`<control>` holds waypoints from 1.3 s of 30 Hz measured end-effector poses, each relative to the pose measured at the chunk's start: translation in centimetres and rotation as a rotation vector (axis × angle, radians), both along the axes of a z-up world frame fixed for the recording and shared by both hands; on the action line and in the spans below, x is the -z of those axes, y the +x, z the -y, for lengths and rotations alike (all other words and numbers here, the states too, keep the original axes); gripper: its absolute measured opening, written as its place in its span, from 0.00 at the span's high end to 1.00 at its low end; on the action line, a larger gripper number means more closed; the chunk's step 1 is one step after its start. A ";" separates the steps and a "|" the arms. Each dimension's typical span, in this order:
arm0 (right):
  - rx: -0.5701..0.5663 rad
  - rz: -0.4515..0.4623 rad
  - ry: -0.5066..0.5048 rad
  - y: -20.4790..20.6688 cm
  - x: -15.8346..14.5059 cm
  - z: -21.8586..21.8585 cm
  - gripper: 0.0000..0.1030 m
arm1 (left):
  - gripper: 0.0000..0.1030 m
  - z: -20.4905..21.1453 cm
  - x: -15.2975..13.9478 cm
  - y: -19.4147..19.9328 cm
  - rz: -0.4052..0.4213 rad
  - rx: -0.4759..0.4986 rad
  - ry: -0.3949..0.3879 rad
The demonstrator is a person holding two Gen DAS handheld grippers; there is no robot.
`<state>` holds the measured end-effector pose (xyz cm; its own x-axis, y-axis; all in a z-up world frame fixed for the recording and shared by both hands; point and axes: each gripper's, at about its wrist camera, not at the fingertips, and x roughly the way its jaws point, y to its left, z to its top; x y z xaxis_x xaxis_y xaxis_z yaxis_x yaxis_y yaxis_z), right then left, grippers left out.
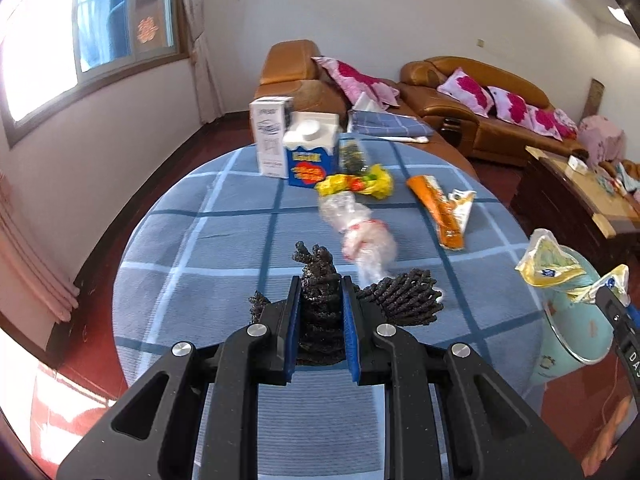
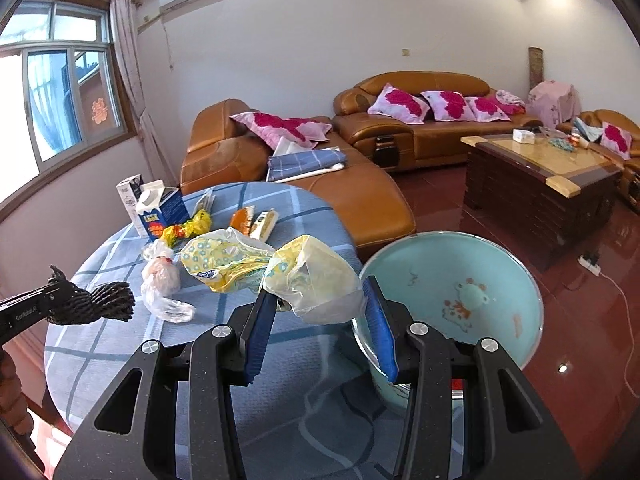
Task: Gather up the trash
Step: 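Carry the white plastic bags over the teal bucket with the right tool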
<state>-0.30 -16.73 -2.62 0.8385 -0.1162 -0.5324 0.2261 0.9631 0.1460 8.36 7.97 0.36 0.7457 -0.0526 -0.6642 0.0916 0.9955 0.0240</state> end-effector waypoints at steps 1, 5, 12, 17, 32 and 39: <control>0.005 0.001 0.001 -0.2 0.0 0.2 0.57 | 0.82 0.4 0.0 -0.1 0.002 0.006 0.003; 0.022 0.006 0.001 -0.9 0.0 0.8 0.57 | 0.82 2.4 -0.4 -0.3 0.012 0.039 0.011; 0.052 0.007 0.005 -1.6 0.3 2.1 0.57 | 0.82 5.6 -0.5 -0.5 0.022 0.087 0.027; 0.081 0.012 0.010 -2.2 0.3 3.1 0.57 | 0.82 8.1 -0.7 -0.8 0.032 0.127 0.043; 0.176 0.020 0.004 -3.7 0.7 6.4 0.57 | 0.82 13.3 -1.1 -1.5 0.056 0.213 0.075; 0.226 0.012 0.024 -3.7 1.0 8.2 0.57 | 0.82 15.4 -1.3 -1.6 0.065 0.251 0.084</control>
